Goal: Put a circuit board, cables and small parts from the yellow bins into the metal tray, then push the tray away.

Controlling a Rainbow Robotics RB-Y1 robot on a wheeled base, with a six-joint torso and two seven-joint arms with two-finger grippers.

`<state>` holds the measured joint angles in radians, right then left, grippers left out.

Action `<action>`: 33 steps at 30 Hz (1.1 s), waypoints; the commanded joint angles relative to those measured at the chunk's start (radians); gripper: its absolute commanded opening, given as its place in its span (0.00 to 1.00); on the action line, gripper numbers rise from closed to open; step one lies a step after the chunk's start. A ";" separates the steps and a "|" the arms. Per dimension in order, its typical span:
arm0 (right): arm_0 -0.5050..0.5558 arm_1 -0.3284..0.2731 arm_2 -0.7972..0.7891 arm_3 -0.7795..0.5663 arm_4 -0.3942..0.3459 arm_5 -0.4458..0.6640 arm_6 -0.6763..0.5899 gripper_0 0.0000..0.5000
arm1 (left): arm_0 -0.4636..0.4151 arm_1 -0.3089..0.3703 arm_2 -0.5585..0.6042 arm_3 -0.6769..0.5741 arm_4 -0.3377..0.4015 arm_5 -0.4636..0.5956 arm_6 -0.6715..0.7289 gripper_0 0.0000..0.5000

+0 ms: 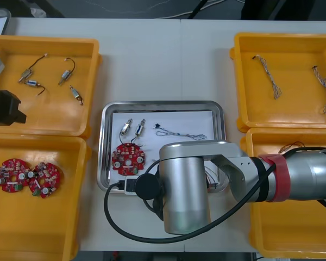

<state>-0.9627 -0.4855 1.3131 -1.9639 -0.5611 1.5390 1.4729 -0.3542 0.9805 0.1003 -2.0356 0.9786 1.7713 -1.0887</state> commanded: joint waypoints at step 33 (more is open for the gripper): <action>0.059 0.042 0.018 0.016 0.044 -0.010 0.021 0.01 | 0.018 0.046 0.032 -0.026 -0.006 -0.004 -0.082 1.00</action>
<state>-0.9171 -0.4598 1.3132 -1.9369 -0.5251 1.5387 1.4729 -0.3542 0.9806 0.1003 -2.0356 0.9786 1.7713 -1.0887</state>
